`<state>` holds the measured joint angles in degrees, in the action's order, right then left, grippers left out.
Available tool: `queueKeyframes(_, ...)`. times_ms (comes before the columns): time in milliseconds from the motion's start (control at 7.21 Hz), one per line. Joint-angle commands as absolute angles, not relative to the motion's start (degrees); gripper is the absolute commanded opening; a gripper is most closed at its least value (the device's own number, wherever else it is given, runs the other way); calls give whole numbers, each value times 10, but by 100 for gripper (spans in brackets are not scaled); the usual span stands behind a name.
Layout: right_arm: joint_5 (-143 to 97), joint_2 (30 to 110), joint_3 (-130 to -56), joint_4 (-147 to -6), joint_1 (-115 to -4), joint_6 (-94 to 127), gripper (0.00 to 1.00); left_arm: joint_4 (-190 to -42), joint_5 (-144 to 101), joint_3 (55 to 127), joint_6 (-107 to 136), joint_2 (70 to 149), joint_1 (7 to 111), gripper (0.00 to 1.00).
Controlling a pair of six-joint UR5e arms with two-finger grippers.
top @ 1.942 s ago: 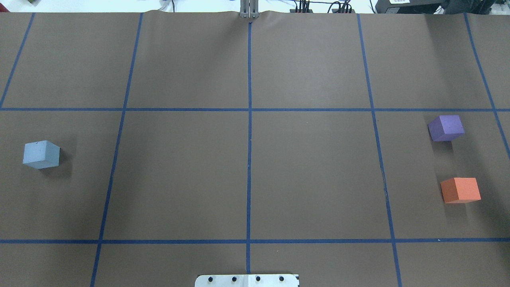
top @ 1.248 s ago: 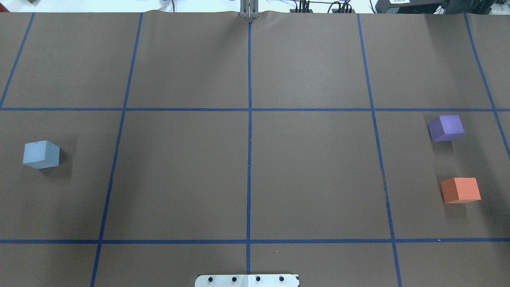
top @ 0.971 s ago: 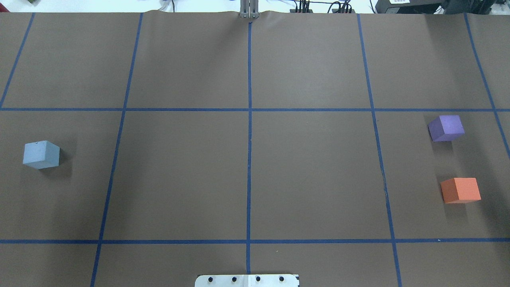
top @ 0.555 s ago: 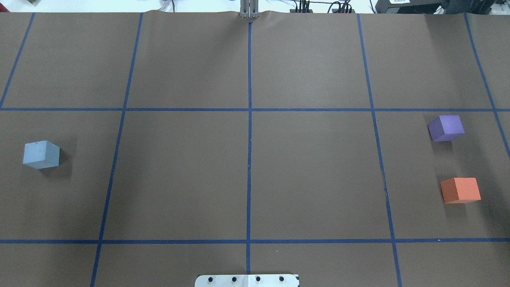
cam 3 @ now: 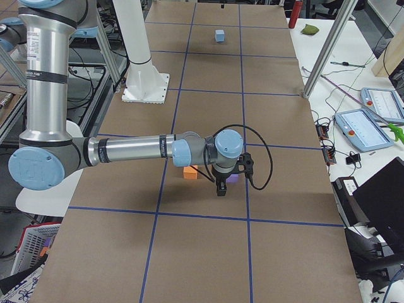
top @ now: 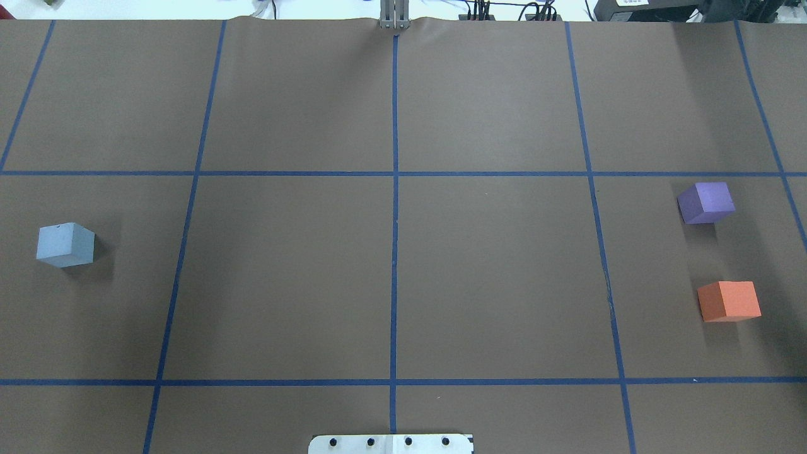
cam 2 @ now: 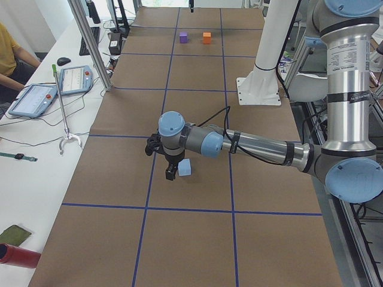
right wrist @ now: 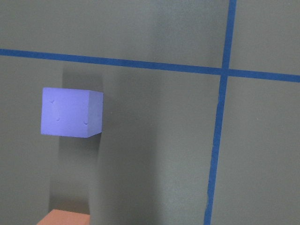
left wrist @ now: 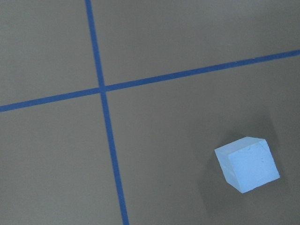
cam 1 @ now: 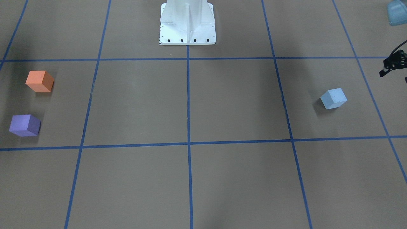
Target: Place blue block between orange and purple blocks
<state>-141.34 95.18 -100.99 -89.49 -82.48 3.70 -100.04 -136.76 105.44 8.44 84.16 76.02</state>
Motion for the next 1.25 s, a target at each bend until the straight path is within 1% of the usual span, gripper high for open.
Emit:
queueKeyframes(0, -1415, 953, -1009, -894, -824, 34, 100, -1063, -1359, 1028, 174, 847, 696, 100)
queueKeyframes(139, -1415, 953, -1009, -894, -824, 35, 100, -1067, -1342, 1016, 300, 855, 665, 100)
queueKeyframes(416, -1414, 948, -1005, -894, -822, 39, 100, -1068, -1332, 1000, 375, 863, 620, 100)
queueKeyframes(555, -1416, 947, -1005, -893, -822, 39, 100, -1068, -1327, 988, 441, 885, 600, 100)
queueKeyframes(971, -1416, 946, -1005, -893, -819, 39, 100, -1081, -1282, 965, 461, 890, 555, 100)
queueKeyframes(1109, -1416, 946, -1005, -893, -819, 38, 100, -1108, -1273, 942, 464, 890, 553, 100)
